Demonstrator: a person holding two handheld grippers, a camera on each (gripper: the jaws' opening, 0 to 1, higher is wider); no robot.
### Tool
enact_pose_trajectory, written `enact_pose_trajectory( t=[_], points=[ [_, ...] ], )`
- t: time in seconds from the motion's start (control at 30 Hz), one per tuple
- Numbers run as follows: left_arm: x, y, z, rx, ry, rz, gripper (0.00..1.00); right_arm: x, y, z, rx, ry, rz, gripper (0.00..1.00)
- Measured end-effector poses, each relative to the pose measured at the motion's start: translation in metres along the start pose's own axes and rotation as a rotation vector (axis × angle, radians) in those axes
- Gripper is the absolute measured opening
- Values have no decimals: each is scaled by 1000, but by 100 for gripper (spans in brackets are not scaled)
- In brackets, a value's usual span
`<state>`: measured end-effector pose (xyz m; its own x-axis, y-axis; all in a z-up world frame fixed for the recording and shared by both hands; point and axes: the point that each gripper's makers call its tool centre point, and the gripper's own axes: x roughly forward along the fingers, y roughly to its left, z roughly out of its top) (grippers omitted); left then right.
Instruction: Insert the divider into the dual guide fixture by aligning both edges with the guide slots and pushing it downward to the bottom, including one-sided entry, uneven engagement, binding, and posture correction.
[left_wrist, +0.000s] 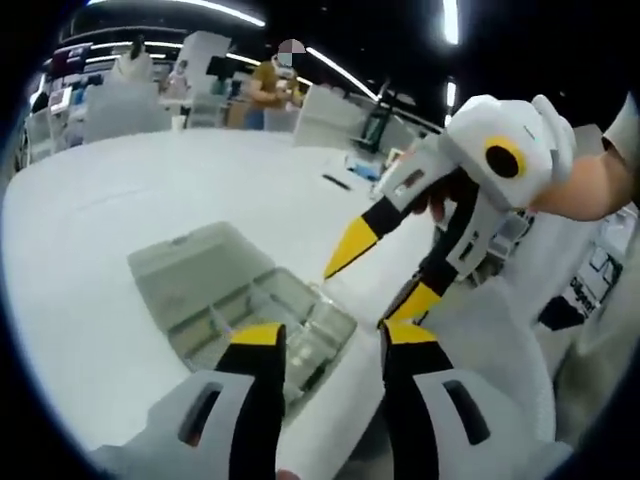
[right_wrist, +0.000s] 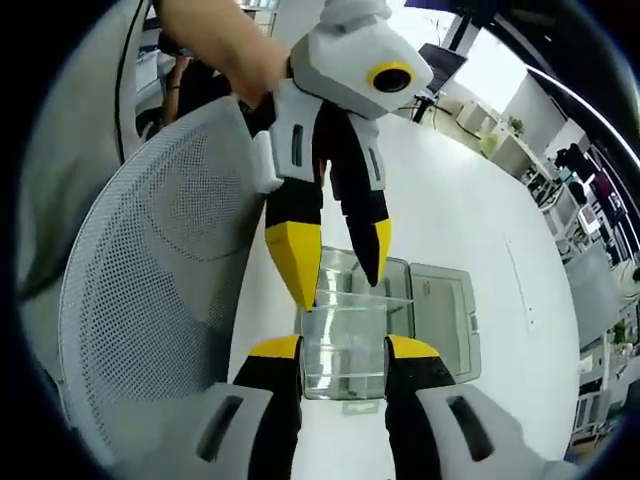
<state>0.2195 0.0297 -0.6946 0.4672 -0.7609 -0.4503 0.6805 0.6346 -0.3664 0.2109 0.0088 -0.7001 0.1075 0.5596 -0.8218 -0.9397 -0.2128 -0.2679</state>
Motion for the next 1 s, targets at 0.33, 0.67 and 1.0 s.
enact_pose_trajectory(
  t=[0.33,0.67,1.0],
  points=[
    [-3,-2,4,-75,-18,-16,26,1,-1,9,-9,-18,-21,27],
    [-4,-1,5,-153,-31,-20,20,2,-1,17,-12,-42,-41,27],
    [-3,-3,6,-239,-45,-32,11,-1,-1,21,-9,-62,-65,27]
  ],
)
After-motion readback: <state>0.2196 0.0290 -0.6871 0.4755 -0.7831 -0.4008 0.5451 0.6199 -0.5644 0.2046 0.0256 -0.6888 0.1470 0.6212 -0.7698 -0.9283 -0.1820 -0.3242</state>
